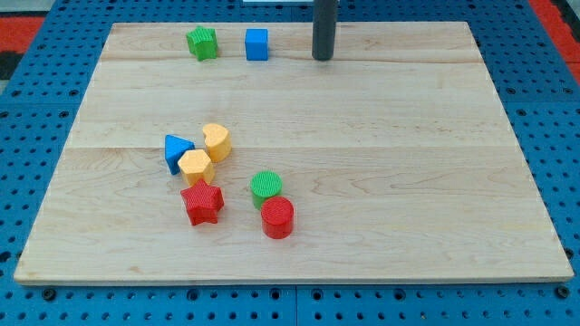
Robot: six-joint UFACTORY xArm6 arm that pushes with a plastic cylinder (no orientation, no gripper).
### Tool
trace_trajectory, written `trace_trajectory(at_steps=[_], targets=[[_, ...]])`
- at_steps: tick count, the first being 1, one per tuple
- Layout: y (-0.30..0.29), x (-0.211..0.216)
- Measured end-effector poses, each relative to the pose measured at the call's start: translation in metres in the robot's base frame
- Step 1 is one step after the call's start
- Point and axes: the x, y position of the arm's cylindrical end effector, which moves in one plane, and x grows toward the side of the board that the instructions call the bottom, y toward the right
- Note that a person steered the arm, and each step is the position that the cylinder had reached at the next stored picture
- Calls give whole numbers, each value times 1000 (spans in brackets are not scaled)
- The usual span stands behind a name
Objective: Slide the yellow hexagon towards left
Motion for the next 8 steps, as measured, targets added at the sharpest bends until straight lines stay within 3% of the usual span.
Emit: trace_trajectory(at_steps=[3, 5, 7, 8], targets=[[-21, 48], [-40, 103], [-88, 134], [-69, 167]])
